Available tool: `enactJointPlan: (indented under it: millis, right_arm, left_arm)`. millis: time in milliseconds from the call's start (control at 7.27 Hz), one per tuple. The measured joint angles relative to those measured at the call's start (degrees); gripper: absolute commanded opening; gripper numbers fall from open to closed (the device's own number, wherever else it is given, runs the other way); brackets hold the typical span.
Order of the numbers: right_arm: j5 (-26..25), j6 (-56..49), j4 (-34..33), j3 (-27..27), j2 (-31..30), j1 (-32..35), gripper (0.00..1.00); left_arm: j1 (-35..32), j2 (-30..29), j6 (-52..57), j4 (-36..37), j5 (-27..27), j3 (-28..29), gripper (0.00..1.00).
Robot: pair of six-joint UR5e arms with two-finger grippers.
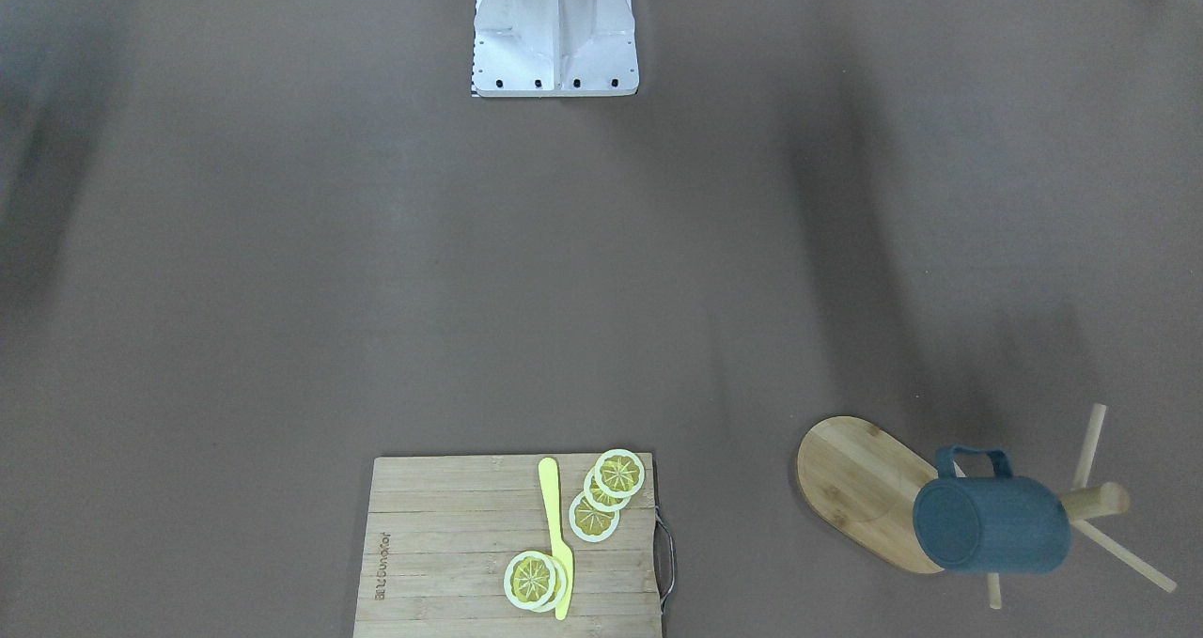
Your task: Hang cup on storage rack
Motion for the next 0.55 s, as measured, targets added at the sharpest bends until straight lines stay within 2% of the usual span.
enactJointPlan:
  millis: [550]
  right_arm:
    - [-0.6,0.0,0.0,0.3,0.4,-0.6,1.00]
  left_arm:
    - [0.0,-0.1,0.0,0.1,0.0,-0.2,0.99]
